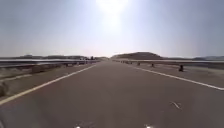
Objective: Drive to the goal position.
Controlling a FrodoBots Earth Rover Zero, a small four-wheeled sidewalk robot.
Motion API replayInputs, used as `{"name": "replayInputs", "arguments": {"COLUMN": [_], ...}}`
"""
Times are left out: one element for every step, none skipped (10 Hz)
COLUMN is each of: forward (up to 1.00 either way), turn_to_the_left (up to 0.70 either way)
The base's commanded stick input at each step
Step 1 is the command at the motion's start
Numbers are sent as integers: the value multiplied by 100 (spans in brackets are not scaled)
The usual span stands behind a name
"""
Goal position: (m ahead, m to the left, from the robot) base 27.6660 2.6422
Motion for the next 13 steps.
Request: {"name": "replayInputs", "arguments": {"forward": [70, 70, 70, 70, 70, 70, 70, 70, 70, 70, 70, 70, 70], "turn_to_the_left": [0, 0, 0, 0, 0, 0, 0, 0, 0, 0, 0, 0, 0]}}
